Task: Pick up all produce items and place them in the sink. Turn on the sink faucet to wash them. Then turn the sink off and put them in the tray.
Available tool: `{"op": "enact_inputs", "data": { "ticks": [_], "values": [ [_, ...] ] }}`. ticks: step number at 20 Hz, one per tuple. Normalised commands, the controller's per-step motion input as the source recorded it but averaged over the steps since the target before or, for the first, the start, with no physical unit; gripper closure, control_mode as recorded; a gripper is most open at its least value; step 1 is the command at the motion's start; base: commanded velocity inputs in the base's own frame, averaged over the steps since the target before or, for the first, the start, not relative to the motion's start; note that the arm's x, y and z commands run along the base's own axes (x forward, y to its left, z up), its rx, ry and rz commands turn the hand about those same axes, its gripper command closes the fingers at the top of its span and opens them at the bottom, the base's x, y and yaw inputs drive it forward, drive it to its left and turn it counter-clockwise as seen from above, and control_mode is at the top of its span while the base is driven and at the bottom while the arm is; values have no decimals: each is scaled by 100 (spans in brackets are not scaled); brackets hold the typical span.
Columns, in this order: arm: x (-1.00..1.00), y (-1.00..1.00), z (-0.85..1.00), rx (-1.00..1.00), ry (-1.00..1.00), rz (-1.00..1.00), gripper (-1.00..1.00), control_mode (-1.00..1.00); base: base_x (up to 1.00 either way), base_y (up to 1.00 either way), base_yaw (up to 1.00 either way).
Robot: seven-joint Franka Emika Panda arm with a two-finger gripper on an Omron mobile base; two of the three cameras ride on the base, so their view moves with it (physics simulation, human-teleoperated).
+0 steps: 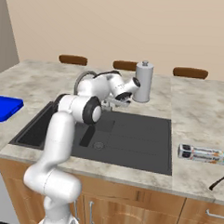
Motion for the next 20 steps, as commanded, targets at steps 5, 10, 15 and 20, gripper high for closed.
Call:
{"op": "enact_inputs", "data": {
  "ticks": [5,10,15,20],
  "values": [
    [40,0,-15,0,-1,7,-100,-100,0,0,0],
    [30,0,-15,0,0,6,-100,-100,0,0,0],
    [18,1,-18,0,-1,6,-100,-100,0,0,0],
    [2,4,-5,0,-6,8,-100,-100,0,0,0]
  ]
}}
